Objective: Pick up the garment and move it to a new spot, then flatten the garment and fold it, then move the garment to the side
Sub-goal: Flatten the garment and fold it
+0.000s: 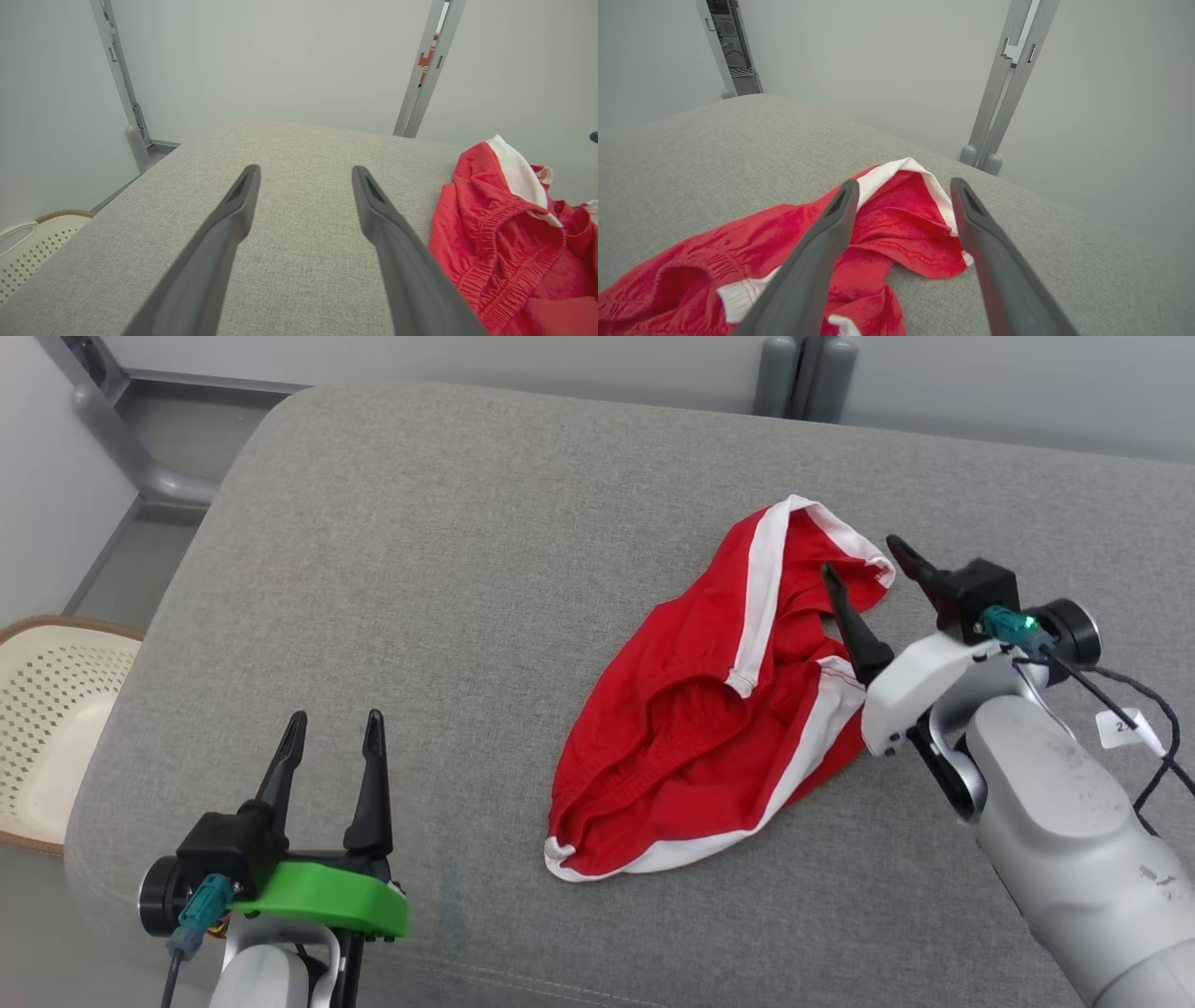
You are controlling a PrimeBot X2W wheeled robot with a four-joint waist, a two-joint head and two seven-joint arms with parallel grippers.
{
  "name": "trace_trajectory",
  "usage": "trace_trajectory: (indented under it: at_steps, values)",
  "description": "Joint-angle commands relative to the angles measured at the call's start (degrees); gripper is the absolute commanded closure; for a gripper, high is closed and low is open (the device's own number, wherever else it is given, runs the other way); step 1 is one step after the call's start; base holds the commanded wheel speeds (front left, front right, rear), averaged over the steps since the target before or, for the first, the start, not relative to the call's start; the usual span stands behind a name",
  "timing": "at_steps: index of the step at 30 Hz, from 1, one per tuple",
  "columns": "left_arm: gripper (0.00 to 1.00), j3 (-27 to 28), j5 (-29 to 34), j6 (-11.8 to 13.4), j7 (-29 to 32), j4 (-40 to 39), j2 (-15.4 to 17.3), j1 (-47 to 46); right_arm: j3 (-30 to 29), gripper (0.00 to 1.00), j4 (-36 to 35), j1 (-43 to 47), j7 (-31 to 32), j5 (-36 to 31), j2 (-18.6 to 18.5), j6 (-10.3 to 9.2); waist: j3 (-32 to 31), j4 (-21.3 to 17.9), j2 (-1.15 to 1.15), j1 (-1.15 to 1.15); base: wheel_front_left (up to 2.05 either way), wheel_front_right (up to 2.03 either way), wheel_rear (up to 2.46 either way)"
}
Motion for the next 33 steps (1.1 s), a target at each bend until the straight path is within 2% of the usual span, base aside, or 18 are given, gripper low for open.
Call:
trace_trajectory:
  at_steps: [1,9,17,18,19,20,28,33]
  values:
    - [0.00,0.2,0.5,0.1,0.0,-0.2,0.0,0.9,0.9,0.00,-1.2,2.3,-0.1,0.7,-0.7,-0.11,-1.0,-1.2,0.00,0.00,0.00,0.00,0.00]
    - [0.00,0.3,1.1,-0.2,0.0,-0.7,0.0,1.6,8.8,0.00,-3.8,7.4,0.0,4.0,-4.0,-0.11,-1.1,-2.2,0.00,0.00,0.00,0.00,0.00]
    - [0.00,-0.3,0.5,-0.4,0.0,-0.6,0.0,0.8,14.6,0.00,-1.6,6.8,4.8,8.1,-4.9,-0.11,-0.1,-0.9,0.00,0.00,0.00,0.00,0.00]
    - [0.00,-0.3,0.4,-0.3,0.0,-0.6,0.0,0.8,15.0,0.39,-1.4,6.6,5.4,8.7,-5.0,-0.12,0.0,-0.7,0.00,0.00,0.00,0.00,0.00]
    - [0.00,-0.3,0.2,-0.3,0.0,-0.6,0.0,0.8,15.5,0.91,-1.0,6.3,6.0,9.2,-5.2,-0.12,0.1,-0.6,0.00,0.00,0.00,0.00,0.00]
    - [0.00,-0.3,0.1,-0.3,0.0,-0.6,0.0,0.8,15.8,1.00,-0.8,6.1,6.3,9.6,-5.3,-0.12,0.2,-0.5,0.00,0.00,0.00,0.00,0.00]
    - [0.00,0.1,-0.2,0.4,0.0,-0.3,0.0,2.1,14.1,1.00,-0.5,6.7,2.6,11.8,-6.2,-0.12,-1.1,-1.5,0.00,0.00,0.00,0.00,0.00]
    - [0.00,0.5,0.3,0.5,0.0,-0.9,0.0,2.9,9.0,1.00,-2.9,10.4,0.6,13.1,-6.8,-0.12,-2.3,-3.9,0.00,0.00,0.00,0.00,0.00]
